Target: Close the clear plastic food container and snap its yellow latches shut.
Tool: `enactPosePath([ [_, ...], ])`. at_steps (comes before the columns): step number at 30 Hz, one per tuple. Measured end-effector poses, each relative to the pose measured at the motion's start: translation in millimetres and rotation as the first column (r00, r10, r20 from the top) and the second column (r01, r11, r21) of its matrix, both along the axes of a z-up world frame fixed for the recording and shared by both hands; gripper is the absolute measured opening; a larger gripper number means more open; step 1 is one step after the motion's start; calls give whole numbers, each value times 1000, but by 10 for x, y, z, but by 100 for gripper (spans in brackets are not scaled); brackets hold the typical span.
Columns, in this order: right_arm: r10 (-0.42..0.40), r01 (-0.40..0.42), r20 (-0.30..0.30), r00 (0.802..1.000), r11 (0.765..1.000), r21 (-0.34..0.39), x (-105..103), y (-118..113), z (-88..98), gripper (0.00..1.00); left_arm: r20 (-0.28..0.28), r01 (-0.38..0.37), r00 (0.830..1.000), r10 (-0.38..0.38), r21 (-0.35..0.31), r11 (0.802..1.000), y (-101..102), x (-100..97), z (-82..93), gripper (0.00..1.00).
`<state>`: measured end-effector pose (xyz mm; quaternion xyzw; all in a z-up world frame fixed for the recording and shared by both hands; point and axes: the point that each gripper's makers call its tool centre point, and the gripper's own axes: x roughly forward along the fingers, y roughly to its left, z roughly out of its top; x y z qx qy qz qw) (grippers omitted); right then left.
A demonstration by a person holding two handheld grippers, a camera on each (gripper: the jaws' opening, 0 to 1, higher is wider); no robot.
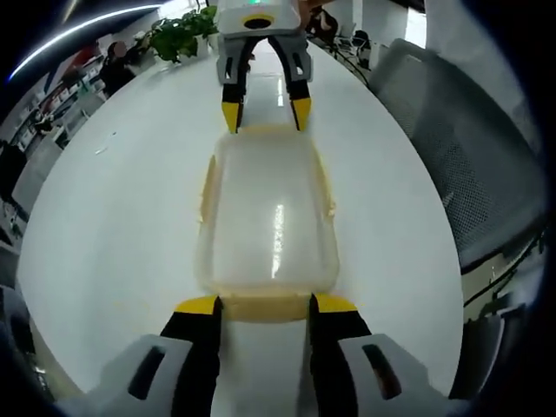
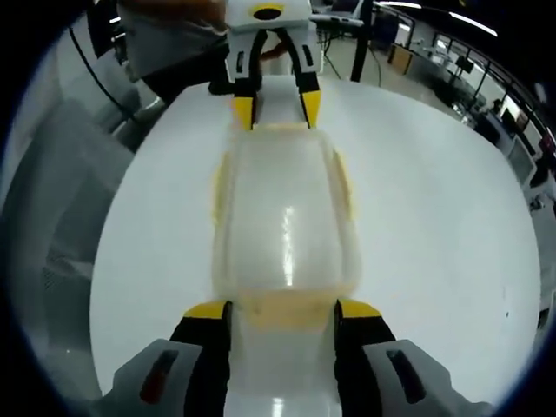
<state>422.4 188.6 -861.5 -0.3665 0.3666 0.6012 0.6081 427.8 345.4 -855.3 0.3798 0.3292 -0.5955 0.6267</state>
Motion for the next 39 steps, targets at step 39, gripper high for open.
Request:
enactPosePath([
  [39, 18, -18, -2, 1000, 997, -79, -25, -93, 33, 36, -10, -37, 999, 38, 56, 998, -72, -89, 52, 36],
])
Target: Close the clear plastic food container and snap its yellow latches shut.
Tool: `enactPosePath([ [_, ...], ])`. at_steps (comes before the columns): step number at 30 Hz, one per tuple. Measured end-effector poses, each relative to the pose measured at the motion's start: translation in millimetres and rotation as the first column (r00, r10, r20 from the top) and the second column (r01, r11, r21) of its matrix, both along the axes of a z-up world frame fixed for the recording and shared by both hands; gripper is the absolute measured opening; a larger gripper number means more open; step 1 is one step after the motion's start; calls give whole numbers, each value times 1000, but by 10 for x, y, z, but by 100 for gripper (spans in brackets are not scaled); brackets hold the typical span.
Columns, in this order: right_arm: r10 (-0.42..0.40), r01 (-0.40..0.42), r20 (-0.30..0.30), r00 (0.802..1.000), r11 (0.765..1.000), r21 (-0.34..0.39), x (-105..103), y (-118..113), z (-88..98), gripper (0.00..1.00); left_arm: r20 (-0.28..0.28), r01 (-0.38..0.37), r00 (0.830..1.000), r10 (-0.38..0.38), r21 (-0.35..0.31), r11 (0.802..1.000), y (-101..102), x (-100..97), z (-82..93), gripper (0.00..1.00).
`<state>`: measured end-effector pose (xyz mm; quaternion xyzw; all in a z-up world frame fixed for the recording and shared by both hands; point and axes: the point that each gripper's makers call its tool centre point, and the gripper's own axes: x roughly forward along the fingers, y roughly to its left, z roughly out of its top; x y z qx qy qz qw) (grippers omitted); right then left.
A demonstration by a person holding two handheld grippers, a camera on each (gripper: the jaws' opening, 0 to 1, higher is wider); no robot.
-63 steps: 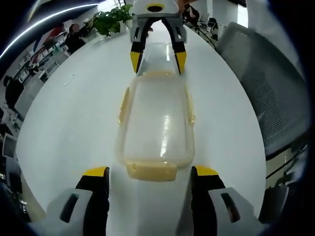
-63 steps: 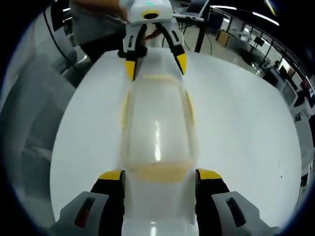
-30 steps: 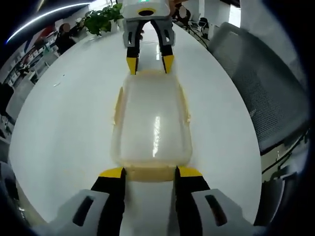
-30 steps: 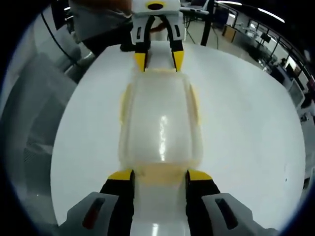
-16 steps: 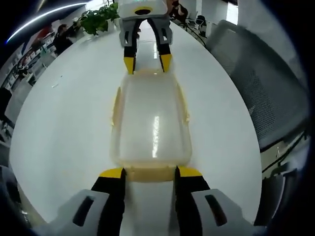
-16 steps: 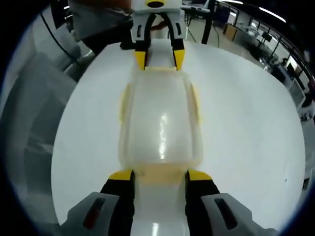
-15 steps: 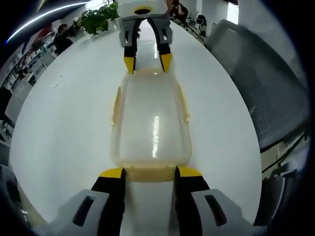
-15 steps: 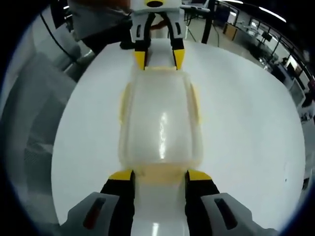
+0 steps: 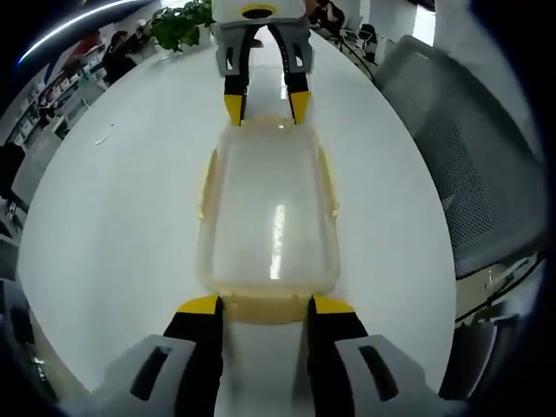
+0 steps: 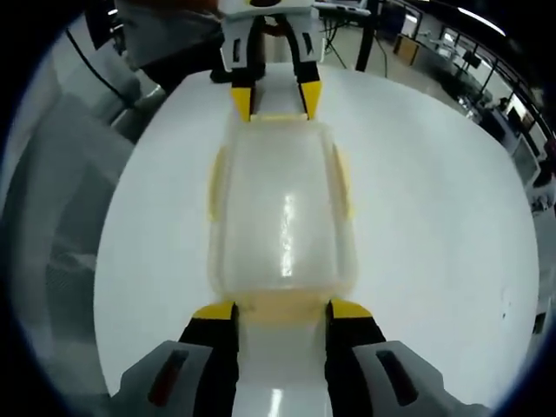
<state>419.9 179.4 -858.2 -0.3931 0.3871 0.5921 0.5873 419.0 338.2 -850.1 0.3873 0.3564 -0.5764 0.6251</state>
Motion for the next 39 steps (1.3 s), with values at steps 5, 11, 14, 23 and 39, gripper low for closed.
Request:
enactPosePath([
  [5, -1, 1, 12, 1000, 1000, 13, 19, -39, 111, 36, 20, -6, 1000, 7, -15, 1000, -32, 15, 121, 36],
  [11, 2, -4, 39, 999, 1000, 28, 33, -59, 279, 36, 37, -14, 999, 14, -13, 1000, -58, 19, 243, 37],
  [14, -2, 0, 48, 999, 999, 36, 25, -85, 372, 37, 54, -12, 998, 13, -13, 1000, -77, 25, 317, 37],
  [23, -3, -1, 75, 997, 999, 51, -67, -189, 582, 37, 79, -8, 997, 10, -25, 1000, -188, -61, 513, 37],
  [39, -17, 11, 97, 995, 998, 64, -168, -421, 776, 37, 94, 4, 996, -2, -22, 1000, -424, -142, 712, 37],
])
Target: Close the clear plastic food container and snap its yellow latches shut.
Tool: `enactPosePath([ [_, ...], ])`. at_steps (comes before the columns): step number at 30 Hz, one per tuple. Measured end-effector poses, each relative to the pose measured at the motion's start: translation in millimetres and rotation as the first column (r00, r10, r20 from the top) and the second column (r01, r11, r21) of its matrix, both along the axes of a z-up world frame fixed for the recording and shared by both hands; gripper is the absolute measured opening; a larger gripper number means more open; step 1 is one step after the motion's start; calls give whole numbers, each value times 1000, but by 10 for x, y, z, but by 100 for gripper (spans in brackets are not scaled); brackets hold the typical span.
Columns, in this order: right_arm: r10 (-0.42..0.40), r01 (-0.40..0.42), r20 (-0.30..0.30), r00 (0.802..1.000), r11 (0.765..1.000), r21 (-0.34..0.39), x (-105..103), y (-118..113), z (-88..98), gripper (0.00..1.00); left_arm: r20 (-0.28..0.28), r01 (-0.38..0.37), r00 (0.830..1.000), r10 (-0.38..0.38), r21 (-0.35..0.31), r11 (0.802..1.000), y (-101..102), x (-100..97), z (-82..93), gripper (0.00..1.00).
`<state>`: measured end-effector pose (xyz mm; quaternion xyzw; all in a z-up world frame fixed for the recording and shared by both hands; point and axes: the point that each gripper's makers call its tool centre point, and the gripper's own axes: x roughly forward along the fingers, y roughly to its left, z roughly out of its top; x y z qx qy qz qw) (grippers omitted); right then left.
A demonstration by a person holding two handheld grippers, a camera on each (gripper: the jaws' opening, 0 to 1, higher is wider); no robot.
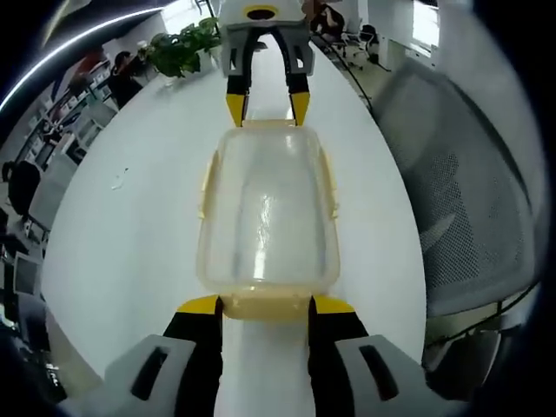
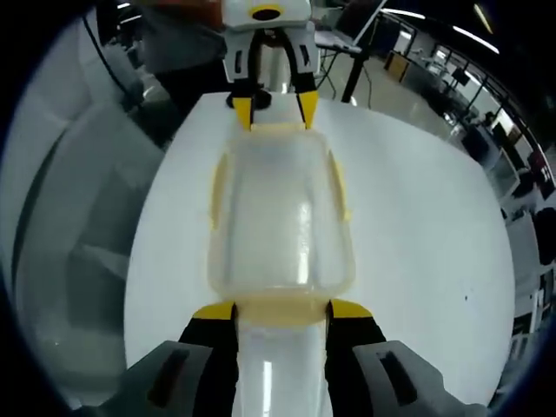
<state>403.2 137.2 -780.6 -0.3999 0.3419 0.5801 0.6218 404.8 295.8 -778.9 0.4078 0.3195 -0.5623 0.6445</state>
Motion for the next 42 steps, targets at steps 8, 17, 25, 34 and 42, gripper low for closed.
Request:
enactPosePath([
  [8, -8, 8, 6, 1000, 1000, -5, -20, -211, 76, 37, -3, 5, 1000, -5, -4, 1000, -207, -12, 82, 37],
  [17, -10, 10, 5, 1000, 1000, -14, -51, -468, 115, 37, -18, 6, 1000, -6, -12, 1000, -465, -55, 124, 37],
  [25, -13, 13, 4, 1000, 1000, -16, -35, -694, 107, 37, -19, 5, 1000, -5, -11, 1000, -694, -36, 131, 37],
  [34, -13, 13, 1, 1000, 1000, -20, -27, -930, 106, 37, -24, 5, 1000, -5, -17, 1000, -925, -33, 128, 37],
  [42, -15, 15, -1, 1000, 1000, -26, -18, -1141, 93, 37, -29, 5, 1000, -6, -23, 1000, -1136, -25, 111, 37],
])
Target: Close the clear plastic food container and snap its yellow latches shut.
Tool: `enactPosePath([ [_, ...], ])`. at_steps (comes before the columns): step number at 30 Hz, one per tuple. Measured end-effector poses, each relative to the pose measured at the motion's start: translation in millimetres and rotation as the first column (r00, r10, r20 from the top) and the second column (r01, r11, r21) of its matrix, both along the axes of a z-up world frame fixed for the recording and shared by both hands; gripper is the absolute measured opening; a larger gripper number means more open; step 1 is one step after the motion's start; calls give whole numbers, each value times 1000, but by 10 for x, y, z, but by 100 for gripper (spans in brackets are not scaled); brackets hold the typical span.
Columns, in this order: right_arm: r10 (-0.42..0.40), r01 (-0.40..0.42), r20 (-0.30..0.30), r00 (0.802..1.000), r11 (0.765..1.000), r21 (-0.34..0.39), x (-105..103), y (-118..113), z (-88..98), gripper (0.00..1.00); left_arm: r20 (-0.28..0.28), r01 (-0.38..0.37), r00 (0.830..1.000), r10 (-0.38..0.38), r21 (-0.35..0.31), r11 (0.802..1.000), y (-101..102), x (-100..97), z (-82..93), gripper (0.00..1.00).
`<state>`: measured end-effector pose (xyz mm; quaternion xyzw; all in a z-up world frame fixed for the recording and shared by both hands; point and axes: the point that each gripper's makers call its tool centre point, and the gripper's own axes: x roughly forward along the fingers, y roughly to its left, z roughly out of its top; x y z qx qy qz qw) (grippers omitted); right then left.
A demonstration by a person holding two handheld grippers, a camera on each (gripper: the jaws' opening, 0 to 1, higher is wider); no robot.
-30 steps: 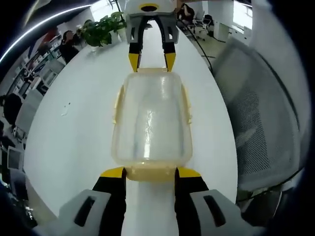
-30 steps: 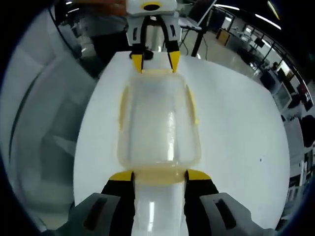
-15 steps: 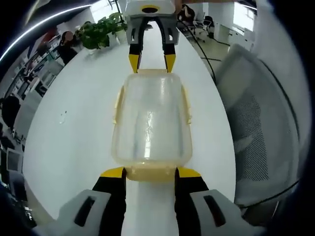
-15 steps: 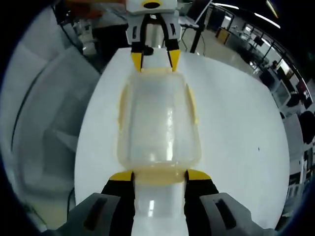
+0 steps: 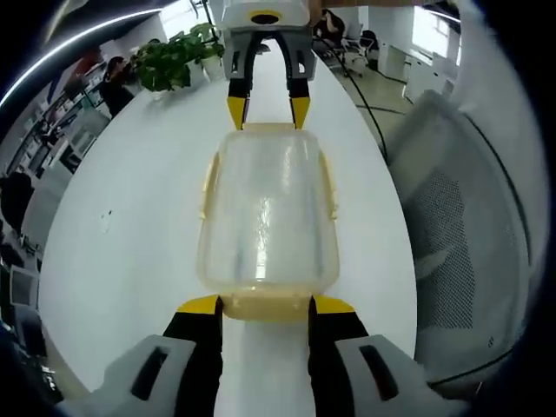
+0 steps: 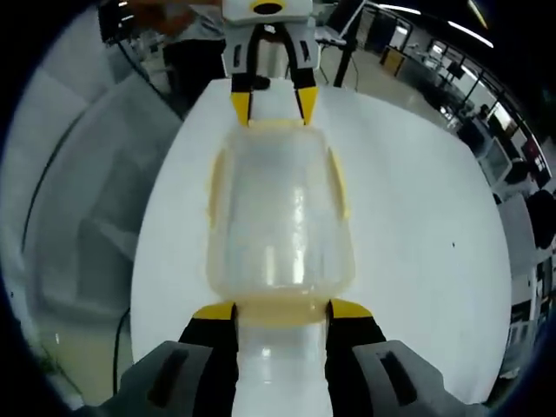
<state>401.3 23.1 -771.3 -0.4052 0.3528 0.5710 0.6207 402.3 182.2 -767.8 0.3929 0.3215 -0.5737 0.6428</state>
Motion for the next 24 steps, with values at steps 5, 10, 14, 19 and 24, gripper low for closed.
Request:
enactPosePath([
  [5, -1, 1, -1, 1000, 1000, -4, 7, -111, -28, 37, -2, 1, 1000, -1, 0, 1000, -112, 1, -14, 37],
  [10, -3, 3, -7, 1000, 1000, -4, 12, -190, -54, 37, -7, 0, 1000, 0, 0, 1000, -188, 5, -33, 37],
  [14, -4, 4, -12, 1000, 1000, -7, 17, -267, -67, 37, -10, -1, 1000, 1, -1, 1000, -264, 11, -45, 37],
  [19, -8, 8, -13, 1000, 1000, -7, 26, -365, -80, 37, -11, 1, 1000, -1, -5, 1000, -357, 26, -54, 37],
  [24, -13, 13, -15, 1000, 1000, -8, 33, -451, -99, 37, -13, 4, 1000, -4, -8, 1000, -438, 37, -59, 37],
])
